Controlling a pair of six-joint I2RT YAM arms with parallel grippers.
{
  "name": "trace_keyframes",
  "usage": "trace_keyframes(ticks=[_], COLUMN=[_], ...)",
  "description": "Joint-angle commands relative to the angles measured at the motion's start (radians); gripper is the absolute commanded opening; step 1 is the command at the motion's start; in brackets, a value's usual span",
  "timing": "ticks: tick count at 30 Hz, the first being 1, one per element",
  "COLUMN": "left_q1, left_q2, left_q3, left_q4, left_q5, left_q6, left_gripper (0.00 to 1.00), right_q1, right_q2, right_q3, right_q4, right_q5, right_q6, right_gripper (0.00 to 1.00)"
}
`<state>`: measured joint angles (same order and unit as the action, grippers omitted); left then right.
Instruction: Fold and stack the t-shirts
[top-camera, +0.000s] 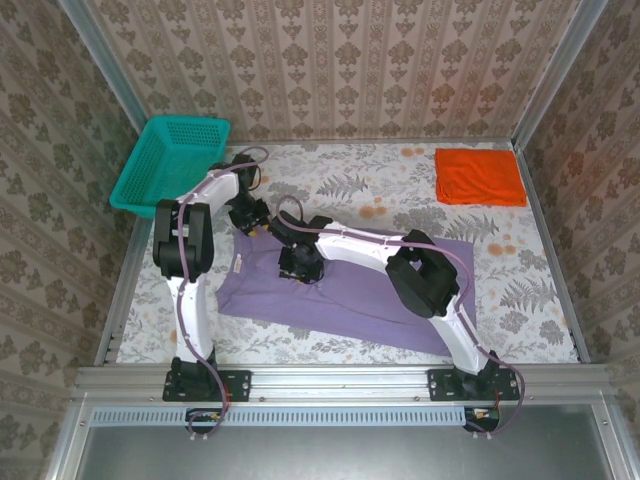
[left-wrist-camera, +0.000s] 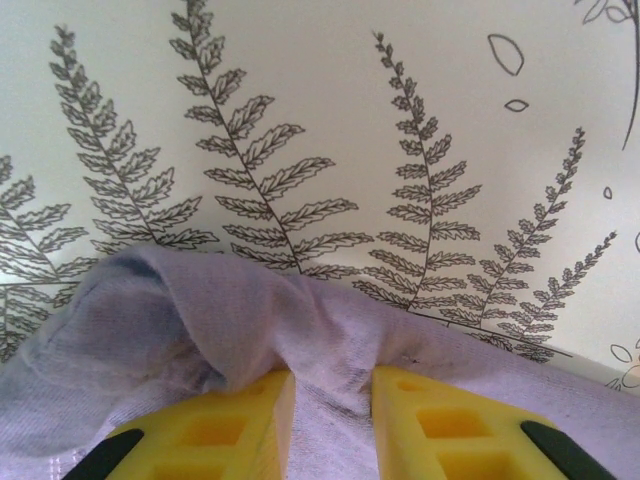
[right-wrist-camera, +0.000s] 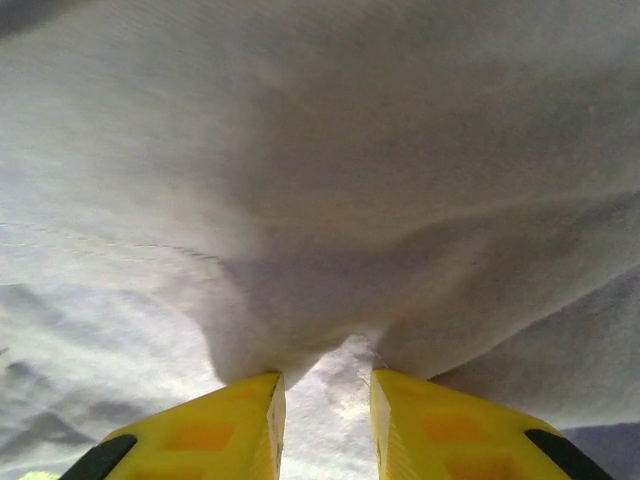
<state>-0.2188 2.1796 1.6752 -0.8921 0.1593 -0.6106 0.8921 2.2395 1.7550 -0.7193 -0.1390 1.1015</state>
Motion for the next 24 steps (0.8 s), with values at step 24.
trace_keyframes(ticks=[24], left_q1=[0.023], left_q2=[0.056], left_q3=[0.004], left_q4=[-0.008], left_q5=[-0.026], left_q6=[-0.010], left_gripper=[0.27], right_q1=[0.008], right_q2=[0.029], right_q3=[0.060], right_q4=[-0.078], right_q5=[-0.004], right_q6=[-0.040], right_gripper=[0.00])
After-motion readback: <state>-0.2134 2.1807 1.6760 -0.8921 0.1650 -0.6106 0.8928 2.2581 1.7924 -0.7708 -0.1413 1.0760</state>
